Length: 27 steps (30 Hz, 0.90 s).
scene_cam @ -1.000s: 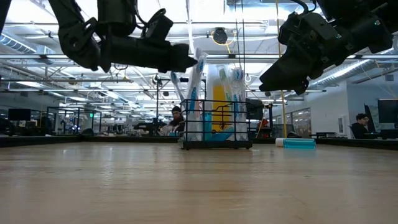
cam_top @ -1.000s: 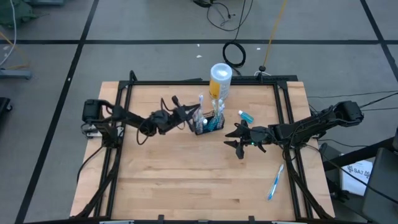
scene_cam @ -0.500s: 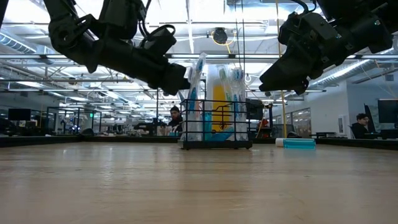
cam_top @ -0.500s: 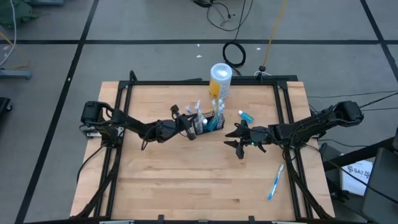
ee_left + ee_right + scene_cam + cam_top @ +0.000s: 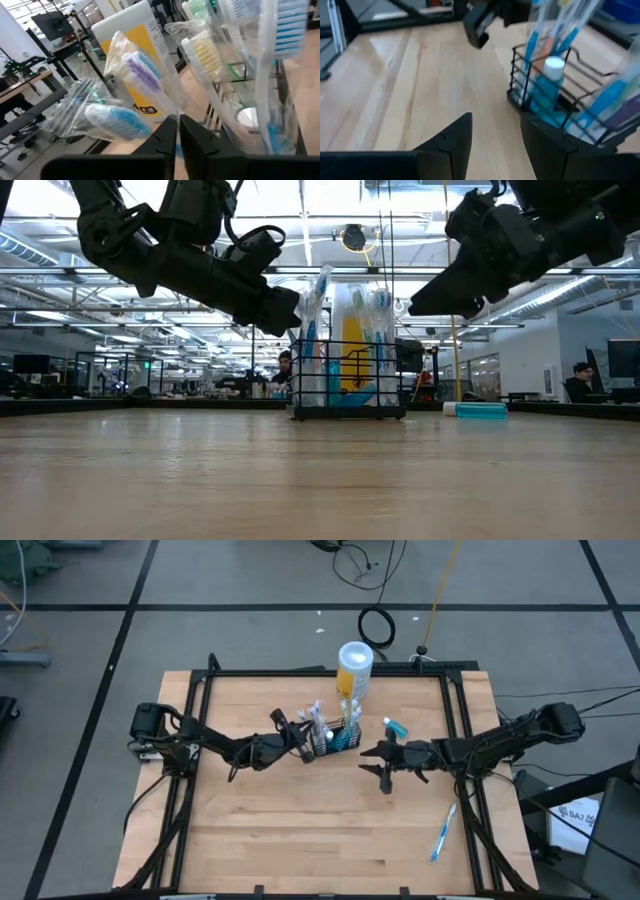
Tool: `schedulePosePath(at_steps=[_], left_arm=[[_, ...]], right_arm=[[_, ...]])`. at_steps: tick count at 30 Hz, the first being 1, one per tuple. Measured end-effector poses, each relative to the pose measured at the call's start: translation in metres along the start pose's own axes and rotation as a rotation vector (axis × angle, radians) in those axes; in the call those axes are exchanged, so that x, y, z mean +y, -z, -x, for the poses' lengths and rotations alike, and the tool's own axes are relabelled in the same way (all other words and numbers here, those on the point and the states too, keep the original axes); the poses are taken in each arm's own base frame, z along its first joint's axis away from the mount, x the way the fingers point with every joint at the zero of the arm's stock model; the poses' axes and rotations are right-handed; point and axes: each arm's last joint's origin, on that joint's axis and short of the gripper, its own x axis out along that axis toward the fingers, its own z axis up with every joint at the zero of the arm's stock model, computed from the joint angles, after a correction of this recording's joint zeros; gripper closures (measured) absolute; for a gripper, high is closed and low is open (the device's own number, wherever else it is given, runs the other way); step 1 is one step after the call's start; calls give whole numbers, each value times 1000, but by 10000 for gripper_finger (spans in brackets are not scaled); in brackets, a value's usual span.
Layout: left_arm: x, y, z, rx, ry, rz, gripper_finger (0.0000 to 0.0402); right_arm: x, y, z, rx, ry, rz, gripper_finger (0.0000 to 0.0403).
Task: Pick & Place toothbrushing station
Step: Put the purple toothbrush into the black wire organizer, then put the blue toothbrush into the black wire organizer
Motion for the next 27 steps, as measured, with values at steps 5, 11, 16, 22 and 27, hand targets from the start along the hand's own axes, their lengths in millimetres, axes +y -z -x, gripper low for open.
schedulePosePath(at_steps=[5,11,16,22,27], left_arm=[[0,0,0,0,0,-2,337],[-4,-2,4,-10,24,2,266],[-7,-17,13,-41,-18,-32,224],[-5,-39,30,-74,-97,-41,215],[-1,-53,43,-114,-93,-4,215]], right_arm=[[-2,-5,0,-43,2,-84,243],[-2,-5,0,-43,-2,-163,243],[4,-5,1,-46,-53,-190,243],[20,-24,4,-155,-205,-204,243],[43,-61,7,-171,-307,-130,252]])
